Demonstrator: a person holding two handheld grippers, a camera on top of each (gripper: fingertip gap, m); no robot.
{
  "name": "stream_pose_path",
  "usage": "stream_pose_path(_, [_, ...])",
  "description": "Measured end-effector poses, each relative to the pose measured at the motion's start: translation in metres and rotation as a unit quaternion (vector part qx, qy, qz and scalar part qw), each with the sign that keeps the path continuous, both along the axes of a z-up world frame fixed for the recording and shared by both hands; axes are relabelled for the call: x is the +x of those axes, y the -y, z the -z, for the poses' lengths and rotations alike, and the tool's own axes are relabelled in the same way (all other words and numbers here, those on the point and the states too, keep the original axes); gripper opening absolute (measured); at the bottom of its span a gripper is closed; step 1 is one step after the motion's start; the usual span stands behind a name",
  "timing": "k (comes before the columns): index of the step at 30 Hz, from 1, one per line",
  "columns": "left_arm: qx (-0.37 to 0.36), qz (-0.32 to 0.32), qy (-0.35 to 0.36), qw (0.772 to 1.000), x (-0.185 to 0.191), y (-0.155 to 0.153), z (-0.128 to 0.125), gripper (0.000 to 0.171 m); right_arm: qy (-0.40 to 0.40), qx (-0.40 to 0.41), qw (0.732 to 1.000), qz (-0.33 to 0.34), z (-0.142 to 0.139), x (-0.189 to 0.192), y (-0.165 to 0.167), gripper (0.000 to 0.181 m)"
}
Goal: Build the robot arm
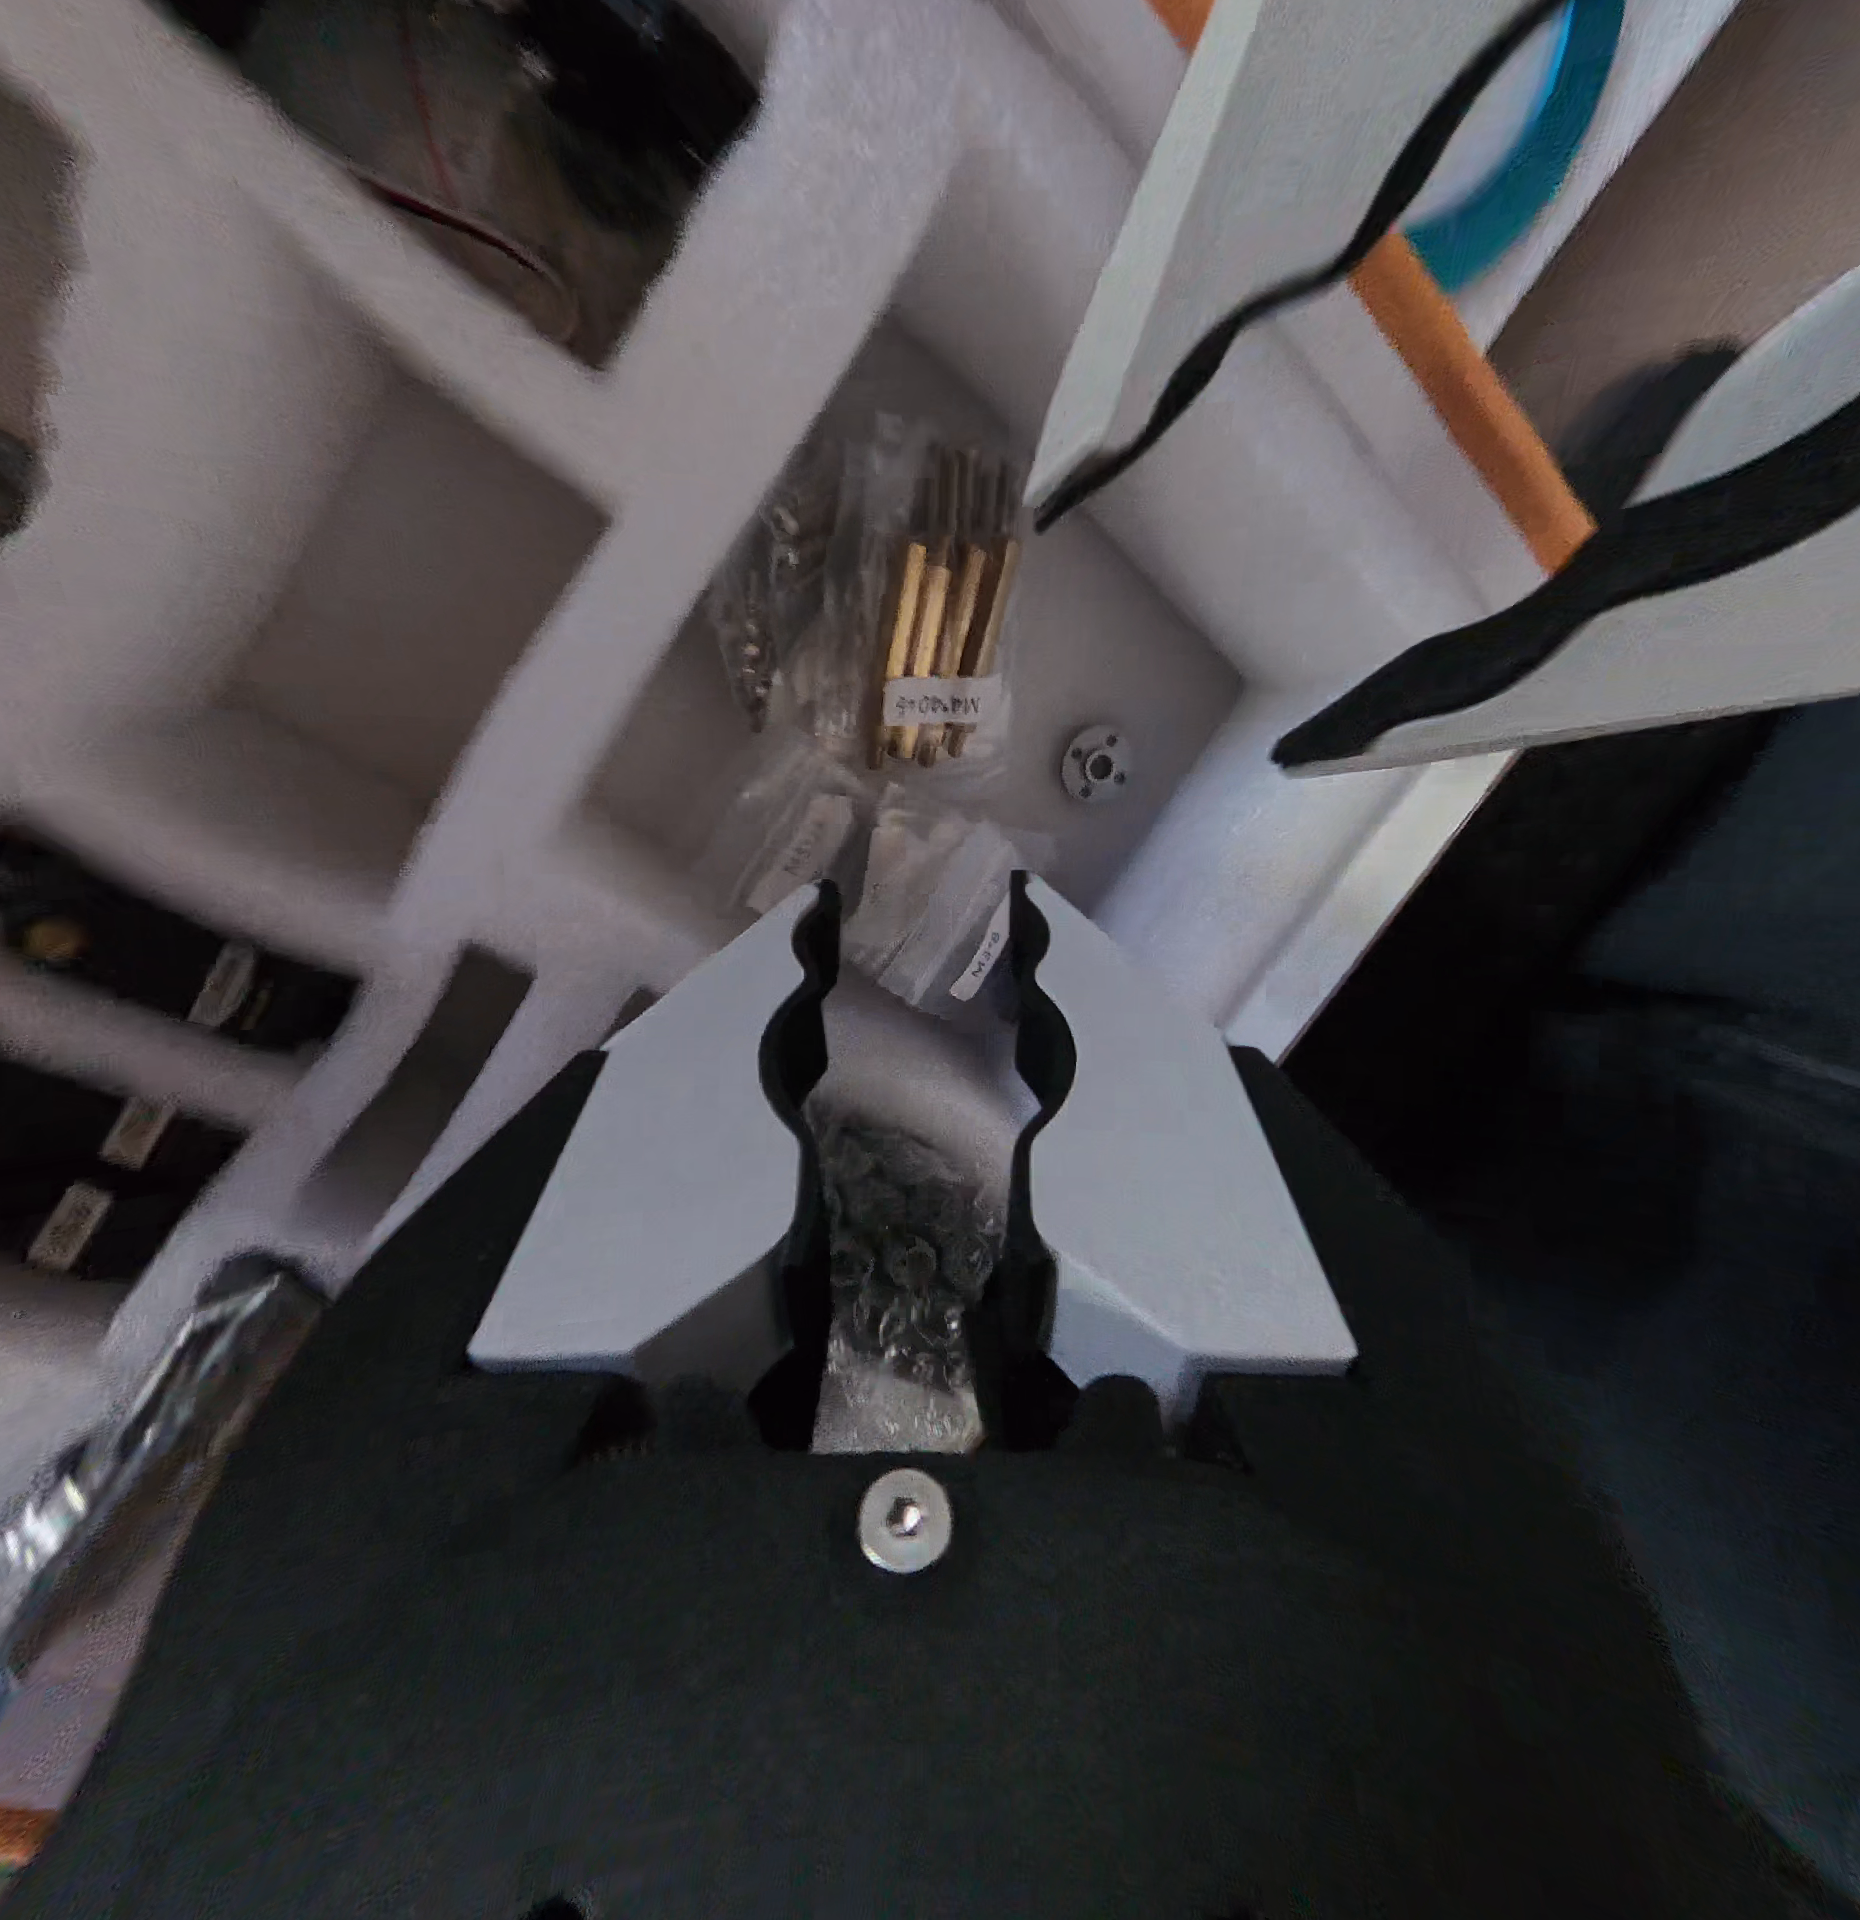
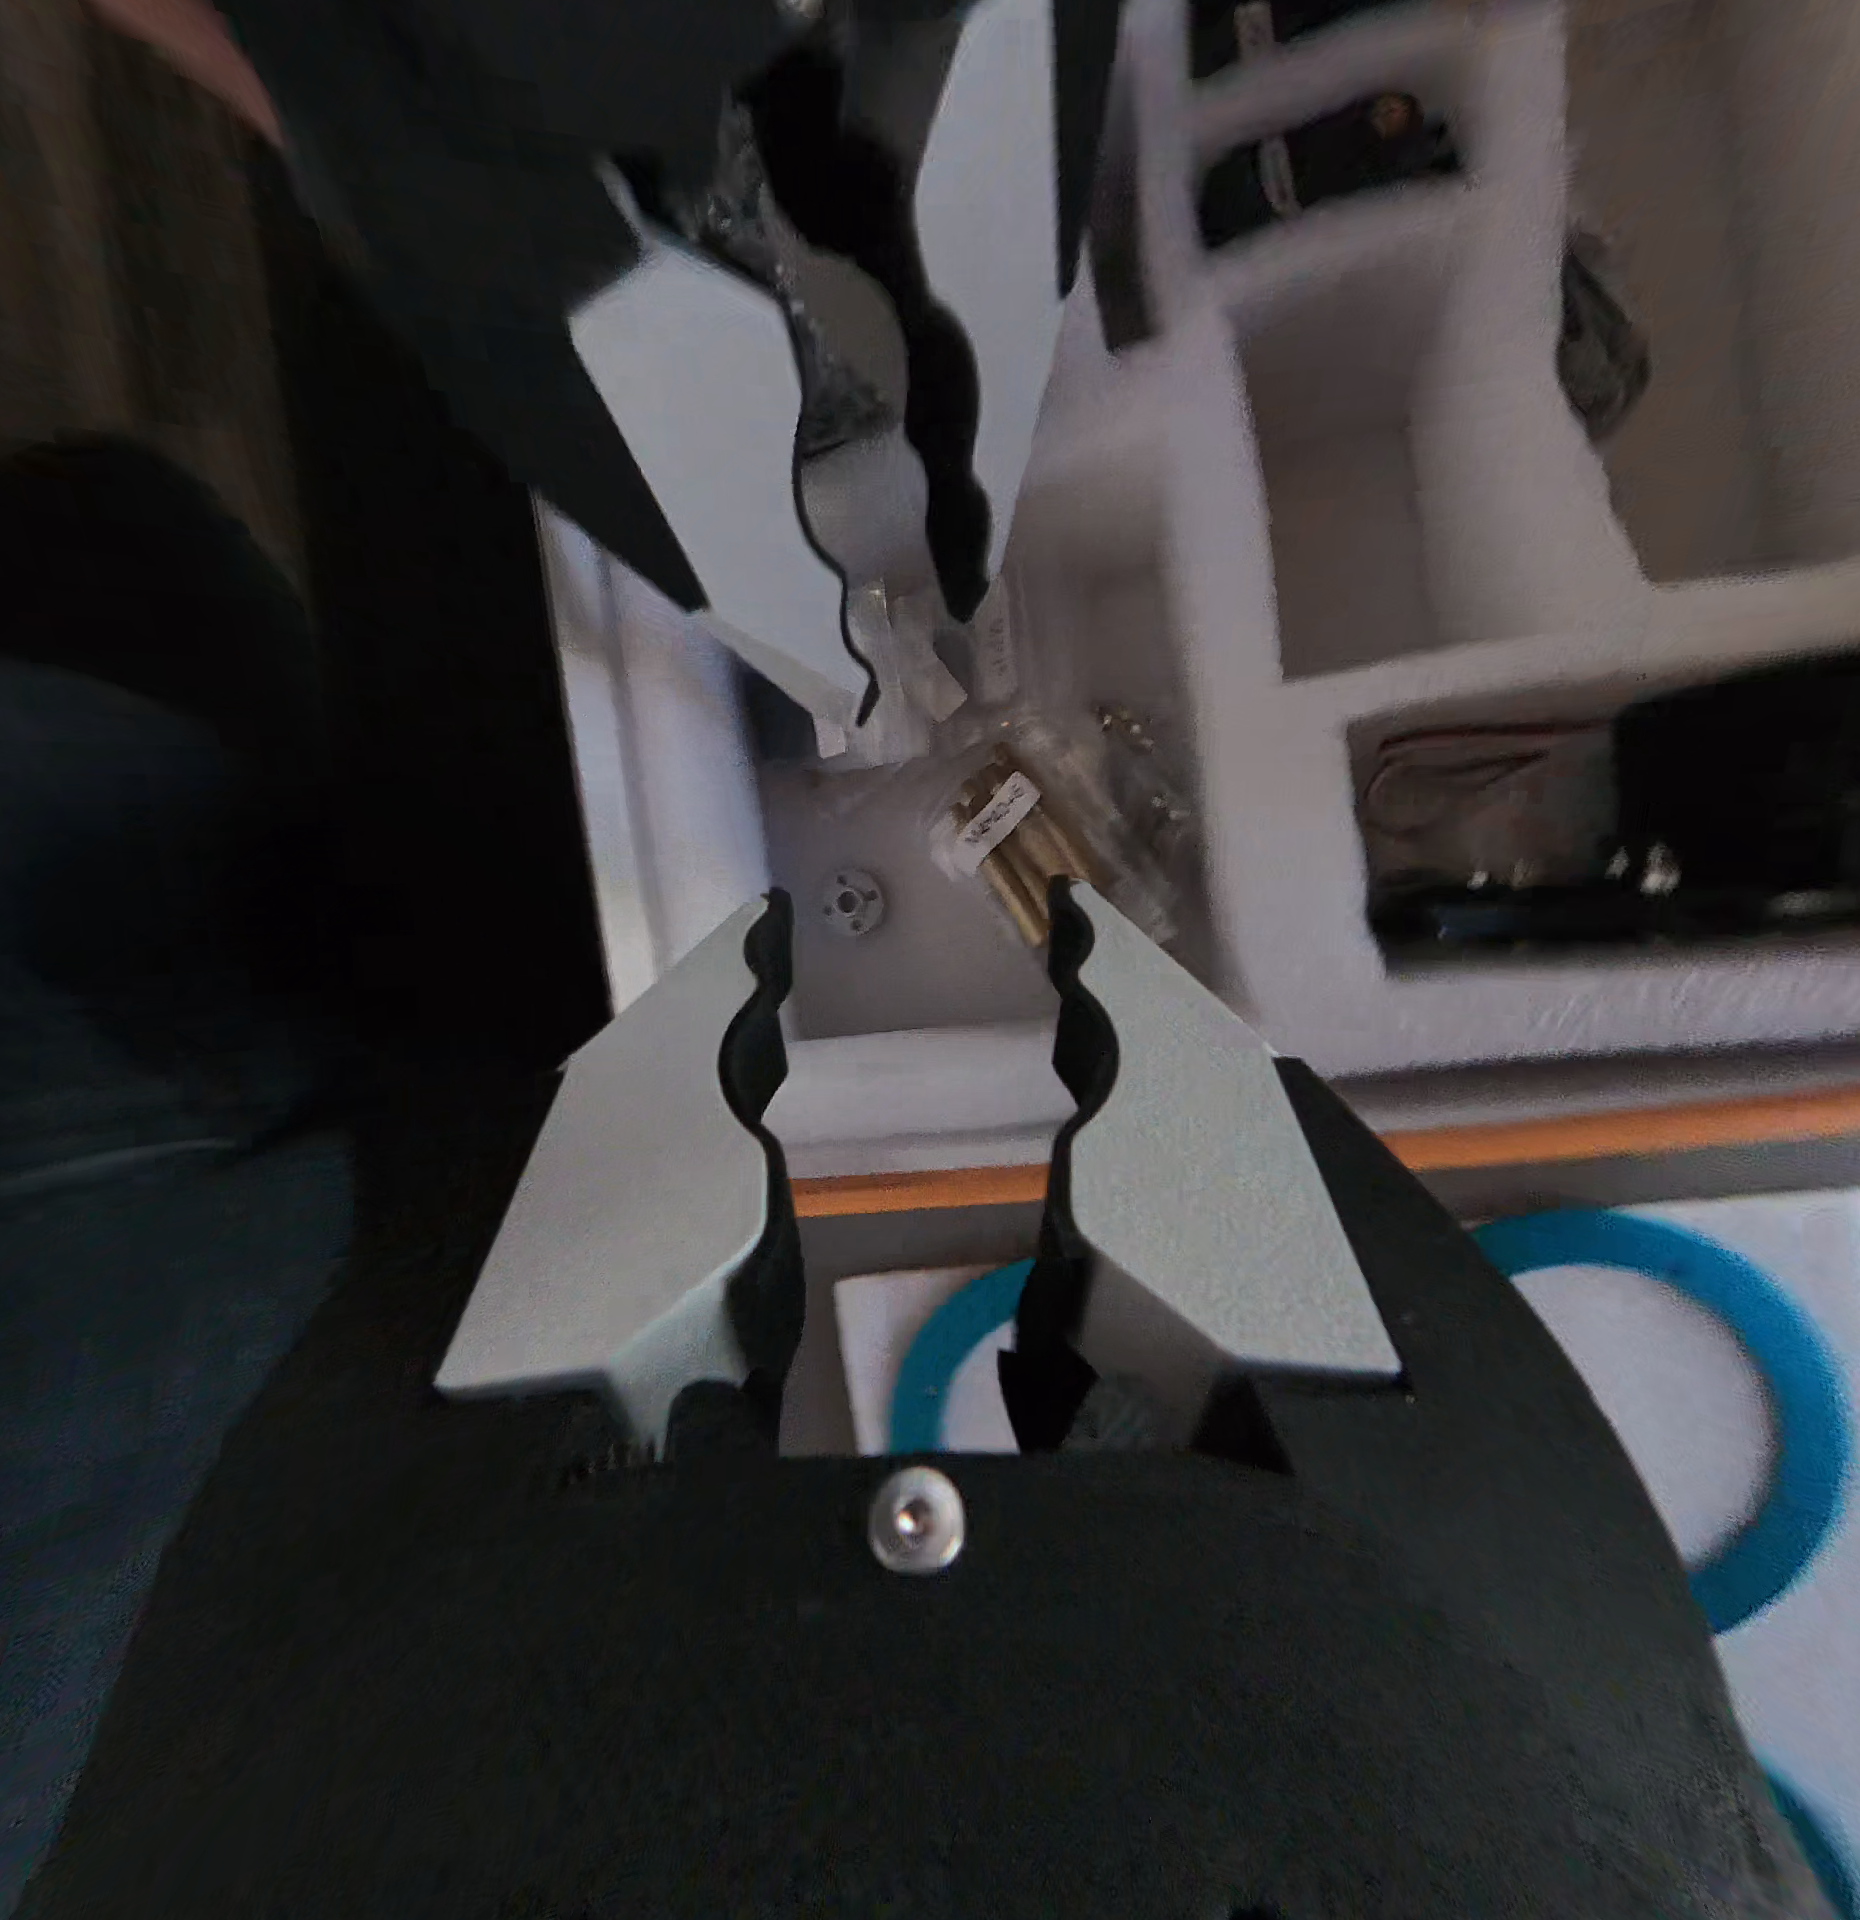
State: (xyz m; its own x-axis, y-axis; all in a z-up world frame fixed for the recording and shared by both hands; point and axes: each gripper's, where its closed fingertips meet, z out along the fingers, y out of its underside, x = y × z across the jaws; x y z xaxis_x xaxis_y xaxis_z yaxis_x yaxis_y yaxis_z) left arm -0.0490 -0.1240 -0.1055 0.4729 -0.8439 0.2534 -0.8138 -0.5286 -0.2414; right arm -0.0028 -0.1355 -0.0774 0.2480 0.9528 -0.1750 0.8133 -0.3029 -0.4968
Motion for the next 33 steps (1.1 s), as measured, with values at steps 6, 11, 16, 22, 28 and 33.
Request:
stream_pose_path(6, [0.105,-0.173,0.132,0.97,-0.03,-0.021,-0.074,0.039,0.084,0.11,0.975,-0.174,0.031,-0.009,-0.004,0.049])
stream_pose_path(11, [0.173,-0.275,0.193,0.926,-0.084,-0.01,-0.127,0.036,0.144,0.096,0.958,-0.229,0.058,-0.015,-0.009,0.048])
stream_pose_path(16, [0.198,-0.338,0.225,0.892,-0.119,0.005,-0.145,0.032,0.195,0.016,0.949,-0.249,0.066,-0.008,-0.004,0.037])
stream_pose_path(22, [0.192,-0.361,0.25,0.878,-0.123,0.004,-0.149,0.029,0.227,-0.006,0.94,-0.256,0.064,0.01,-0.005,0.0])
stream_pose_path(28, [0.178,-0.333,0.258,0.889,-0.107,-0.001,-0.15,0.027,0.167,-0.097,0.97,-0.149,0.044,0.003,-0.005,0.0])
stream_pose_path(33, [0.136,-0.322,0.277,0.895,-0.09,-0.002,-0.139,0.03,0.107,-0.168,0.978,-0.065,0.02,0.001,-0.002,0.0])
